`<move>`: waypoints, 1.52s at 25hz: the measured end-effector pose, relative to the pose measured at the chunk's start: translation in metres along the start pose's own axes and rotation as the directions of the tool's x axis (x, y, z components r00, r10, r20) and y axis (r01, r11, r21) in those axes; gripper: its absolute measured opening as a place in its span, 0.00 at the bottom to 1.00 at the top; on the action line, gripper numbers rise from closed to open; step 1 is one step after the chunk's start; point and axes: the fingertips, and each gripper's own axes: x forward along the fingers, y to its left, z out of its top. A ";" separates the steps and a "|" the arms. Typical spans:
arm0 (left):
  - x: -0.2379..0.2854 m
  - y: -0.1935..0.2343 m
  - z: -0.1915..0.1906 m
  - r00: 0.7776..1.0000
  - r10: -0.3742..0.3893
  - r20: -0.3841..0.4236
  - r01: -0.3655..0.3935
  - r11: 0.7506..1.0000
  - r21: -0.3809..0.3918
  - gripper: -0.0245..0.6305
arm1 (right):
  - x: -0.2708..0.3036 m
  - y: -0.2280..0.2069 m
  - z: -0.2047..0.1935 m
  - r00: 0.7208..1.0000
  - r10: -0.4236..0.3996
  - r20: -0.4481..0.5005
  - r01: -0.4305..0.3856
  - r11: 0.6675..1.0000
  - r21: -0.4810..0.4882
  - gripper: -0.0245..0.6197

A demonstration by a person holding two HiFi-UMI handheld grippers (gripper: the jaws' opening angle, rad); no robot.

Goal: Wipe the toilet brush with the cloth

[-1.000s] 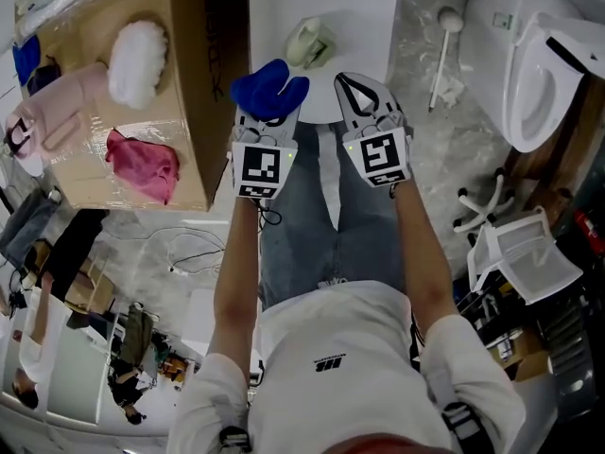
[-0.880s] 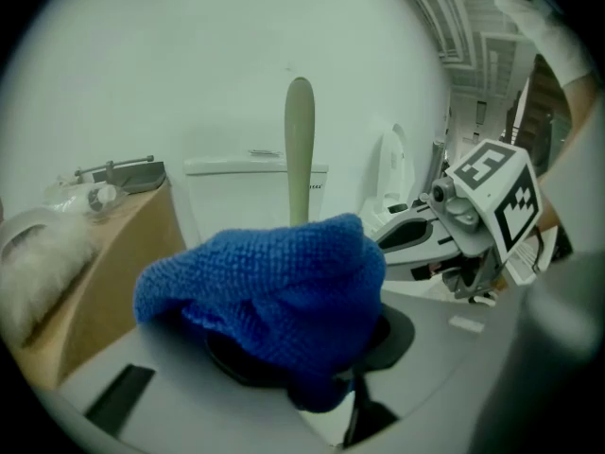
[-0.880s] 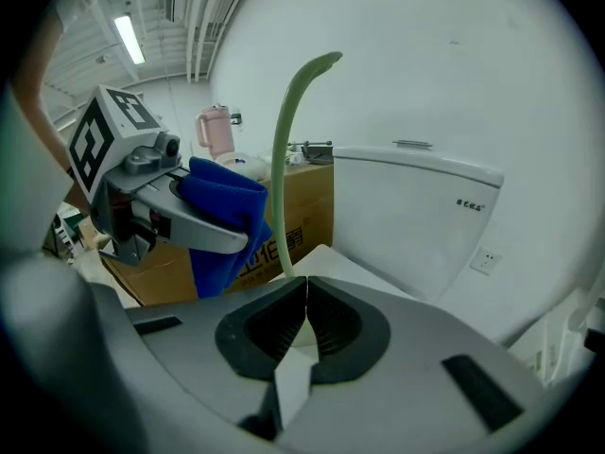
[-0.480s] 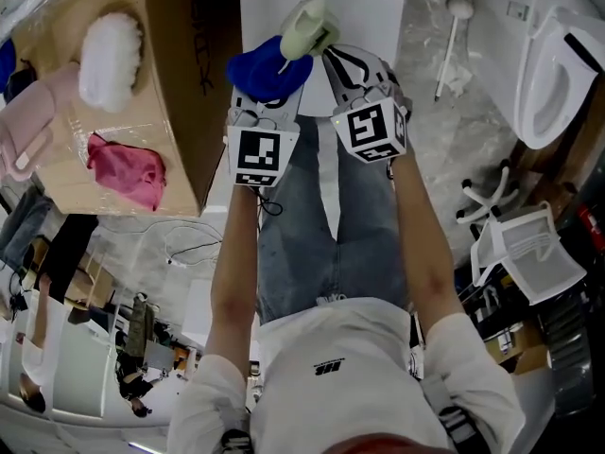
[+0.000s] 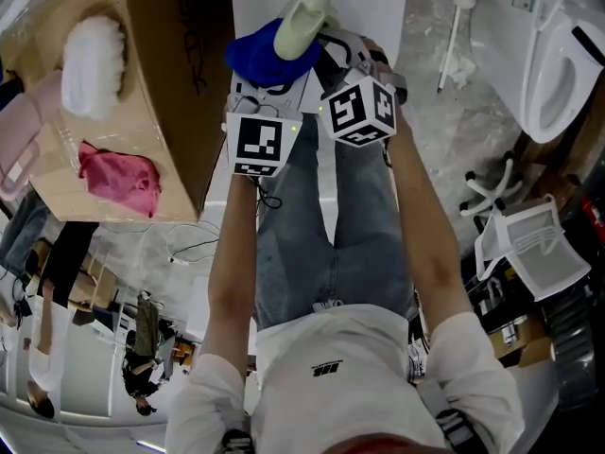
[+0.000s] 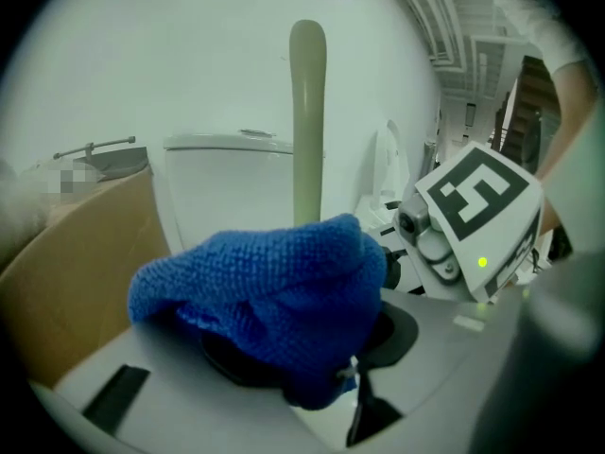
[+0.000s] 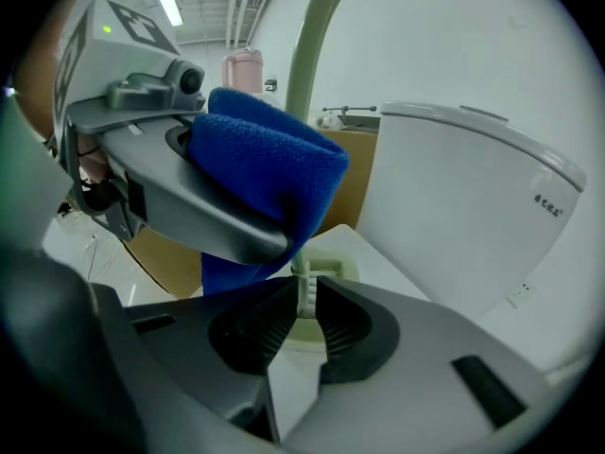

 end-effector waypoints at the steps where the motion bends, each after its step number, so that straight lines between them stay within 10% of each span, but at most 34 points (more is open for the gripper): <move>1: 0.002 0.000 0.000 1.000 -0.002 0.000 0.002 1.000 0.002 0.30 | 0.003 0.002 -0.001 1.000 0.007 -0.005 -0.007 1.000 -0.012 0.12; 38: 0.032 0.003 0.005 1.000 -0.017 -0.013 0.017 1.000 0.020 0.20 | 0.019 0.002 -0.011 0.997 0.077 0.020 -0.078 0.996 0.032 0.11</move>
